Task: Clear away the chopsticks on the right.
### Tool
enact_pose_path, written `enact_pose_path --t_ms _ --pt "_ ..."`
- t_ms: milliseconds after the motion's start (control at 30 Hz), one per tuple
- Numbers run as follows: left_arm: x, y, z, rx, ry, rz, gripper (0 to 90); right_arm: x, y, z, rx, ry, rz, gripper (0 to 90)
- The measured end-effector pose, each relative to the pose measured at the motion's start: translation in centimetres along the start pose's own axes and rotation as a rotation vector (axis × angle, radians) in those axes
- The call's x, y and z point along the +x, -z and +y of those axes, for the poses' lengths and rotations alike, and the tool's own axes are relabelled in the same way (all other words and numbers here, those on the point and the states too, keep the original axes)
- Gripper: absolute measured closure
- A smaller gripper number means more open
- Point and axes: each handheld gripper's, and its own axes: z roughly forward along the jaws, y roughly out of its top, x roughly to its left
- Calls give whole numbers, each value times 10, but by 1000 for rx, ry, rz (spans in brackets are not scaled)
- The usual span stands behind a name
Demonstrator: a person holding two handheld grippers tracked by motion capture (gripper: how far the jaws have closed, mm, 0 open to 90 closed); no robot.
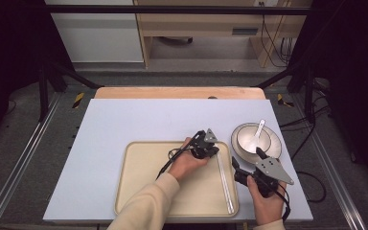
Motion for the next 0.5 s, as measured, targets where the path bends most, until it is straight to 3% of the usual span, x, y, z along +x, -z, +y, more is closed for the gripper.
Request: enact_pose_path --t_ms 200,500 --pt "-11 1 0 3 -24 -11 888 0 0 0 0 -3 -4 137" --pt "-13 16 -11 -29 -10 9 880 -1 1 0 1 -6 3 137"
